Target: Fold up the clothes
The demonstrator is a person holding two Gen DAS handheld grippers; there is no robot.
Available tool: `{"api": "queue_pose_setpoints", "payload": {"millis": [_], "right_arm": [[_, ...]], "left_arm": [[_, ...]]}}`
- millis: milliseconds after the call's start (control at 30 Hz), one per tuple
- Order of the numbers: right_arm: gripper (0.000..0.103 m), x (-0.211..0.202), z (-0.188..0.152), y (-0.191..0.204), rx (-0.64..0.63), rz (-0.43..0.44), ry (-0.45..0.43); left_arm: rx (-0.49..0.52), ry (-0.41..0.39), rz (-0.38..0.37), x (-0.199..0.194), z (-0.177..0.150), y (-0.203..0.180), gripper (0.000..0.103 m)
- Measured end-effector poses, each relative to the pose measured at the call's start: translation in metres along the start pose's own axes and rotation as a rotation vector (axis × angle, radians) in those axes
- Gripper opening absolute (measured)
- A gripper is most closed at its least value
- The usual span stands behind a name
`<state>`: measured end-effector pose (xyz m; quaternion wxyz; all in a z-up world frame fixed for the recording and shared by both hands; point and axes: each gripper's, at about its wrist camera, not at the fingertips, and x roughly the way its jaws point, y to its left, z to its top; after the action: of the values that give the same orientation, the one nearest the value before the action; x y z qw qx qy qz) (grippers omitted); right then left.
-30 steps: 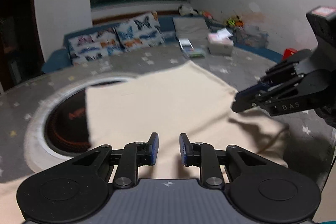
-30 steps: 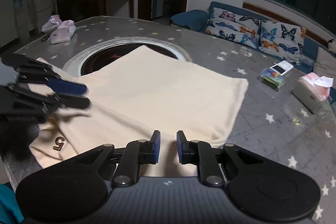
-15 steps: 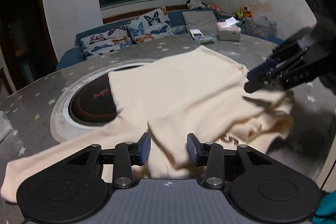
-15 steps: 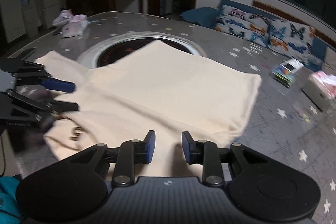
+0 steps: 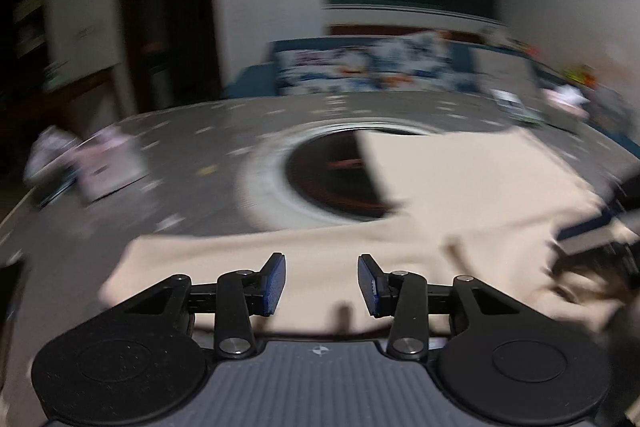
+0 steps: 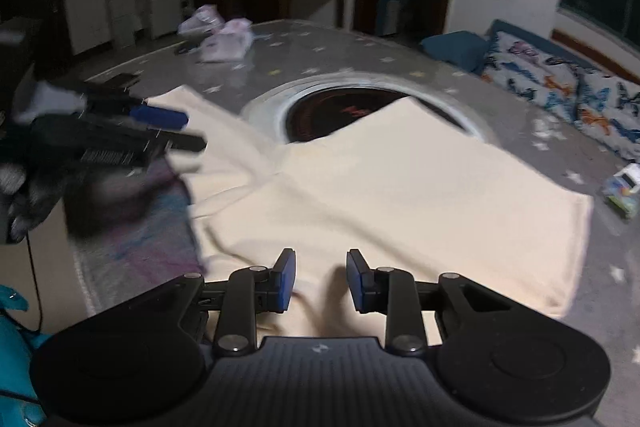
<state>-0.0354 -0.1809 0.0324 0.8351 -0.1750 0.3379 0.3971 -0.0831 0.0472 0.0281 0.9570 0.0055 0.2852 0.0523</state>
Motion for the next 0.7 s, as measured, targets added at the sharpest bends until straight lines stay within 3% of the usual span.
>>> {"api": "queue_pose_setpoints", "payload": {"millis": [133,300,533,600,667,700], "right_arm": [[0.027,0.011,0.004,0.017,-0.048,0.029,0.010],[0.027,0.007,0.010,0.019,-0.046,0.024,-0.015],[0.028,-0.005,0.011,0.011,-0.023,-0.009,-0.030],[0.028,-0.008,0.009,0.009,-0.012,-0.018,-0.032],[0.028,-0.012,0.007,0.006,0.000,-0.026,-0.036],[0.028,-0.013,0.006,0.004,0.007,-0.030,-0.038]], "left_arm": [[-0.096,0.016,0.132,0.000,-0.006,0.031,0.049],[-0.220,0.038,0.267,0.003,-0.011,0.066,0.050],[-0.361,0.067,0.326,0.015,-0.016,0.098,0.047],[-0.382,0.056,0.335,0.017,-0.016,0.100,0.040],[-0.418,0.046,0.317,0.017,-0.016,0.104,0.014],[-0.437,0.041,0.307,0.016,-0.015,0.106,0.012]]}}
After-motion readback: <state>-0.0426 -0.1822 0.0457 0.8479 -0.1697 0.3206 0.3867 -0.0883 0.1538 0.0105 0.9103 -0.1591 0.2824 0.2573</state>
